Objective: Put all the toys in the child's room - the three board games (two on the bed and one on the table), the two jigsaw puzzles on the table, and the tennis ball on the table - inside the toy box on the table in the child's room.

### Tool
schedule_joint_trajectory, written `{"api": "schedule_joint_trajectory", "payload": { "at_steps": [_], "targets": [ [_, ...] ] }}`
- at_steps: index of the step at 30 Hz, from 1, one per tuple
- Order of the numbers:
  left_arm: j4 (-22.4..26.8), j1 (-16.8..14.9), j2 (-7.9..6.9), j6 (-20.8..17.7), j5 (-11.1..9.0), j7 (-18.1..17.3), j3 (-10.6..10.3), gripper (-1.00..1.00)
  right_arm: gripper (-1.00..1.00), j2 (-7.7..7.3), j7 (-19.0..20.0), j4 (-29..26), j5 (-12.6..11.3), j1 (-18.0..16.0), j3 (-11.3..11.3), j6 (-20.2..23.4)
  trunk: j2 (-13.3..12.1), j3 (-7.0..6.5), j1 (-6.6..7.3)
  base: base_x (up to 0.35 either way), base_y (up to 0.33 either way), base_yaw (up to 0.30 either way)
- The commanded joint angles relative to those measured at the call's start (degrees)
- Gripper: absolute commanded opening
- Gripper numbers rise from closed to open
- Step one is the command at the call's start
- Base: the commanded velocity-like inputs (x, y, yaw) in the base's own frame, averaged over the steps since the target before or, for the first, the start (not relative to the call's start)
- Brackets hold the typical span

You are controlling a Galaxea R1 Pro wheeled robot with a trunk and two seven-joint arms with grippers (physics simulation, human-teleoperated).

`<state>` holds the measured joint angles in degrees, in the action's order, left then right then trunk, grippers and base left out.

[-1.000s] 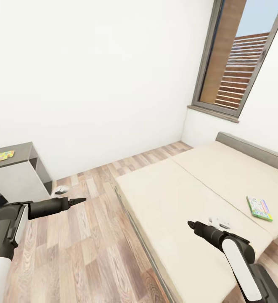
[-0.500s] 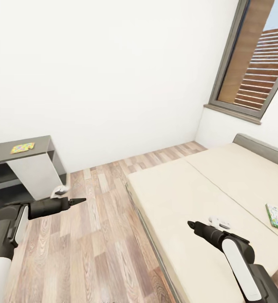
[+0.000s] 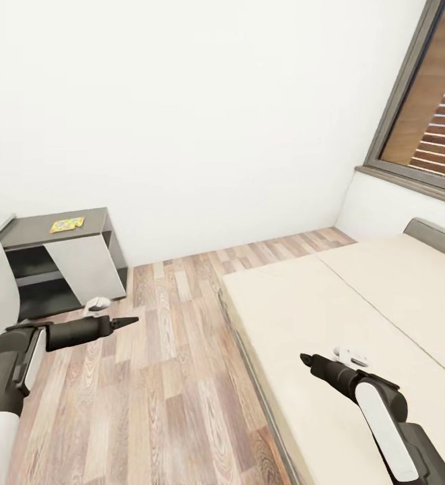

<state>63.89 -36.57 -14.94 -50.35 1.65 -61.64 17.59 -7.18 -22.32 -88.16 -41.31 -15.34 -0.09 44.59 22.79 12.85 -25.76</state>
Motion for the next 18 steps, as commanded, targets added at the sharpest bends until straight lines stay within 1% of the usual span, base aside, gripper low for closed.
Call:
{"api": "schedule_joint_trajectory", "payload": {
  "at_steps": [1, 8, 18],
  "targets": [
    [0.00, -0.08, 0.04, -0.46, 0.19, -0.32, 0.08, 1.00, 1.00, -0.02, -0.53, -0.09, -0.62, -0.04, 0.00, 0.15, 0.12, 0.18, -0.03, -0.059, 0.000, 0.217],
    [0.00, -0.08, 0.08, -0.46, 0.16, -0.32, 0.08, 1.00, 1.00, -0.03, -0.53, -0.03, -0.62, -0.04, 0.00, 0.15, 0.12, 0.65, -0.03, -0.084, -0.028, 0.217],
    [0.00, -0.08, 0.17, -0.45, 0.12, -0.32, 0.08, 1.00, 1.00, 0.00, -0.53, 0.00, -0.62, -0.04, 0.00, 0.15, 0.12, 1.31, -0.03, -0.102, -0.106, 0.217]
  ]
}}
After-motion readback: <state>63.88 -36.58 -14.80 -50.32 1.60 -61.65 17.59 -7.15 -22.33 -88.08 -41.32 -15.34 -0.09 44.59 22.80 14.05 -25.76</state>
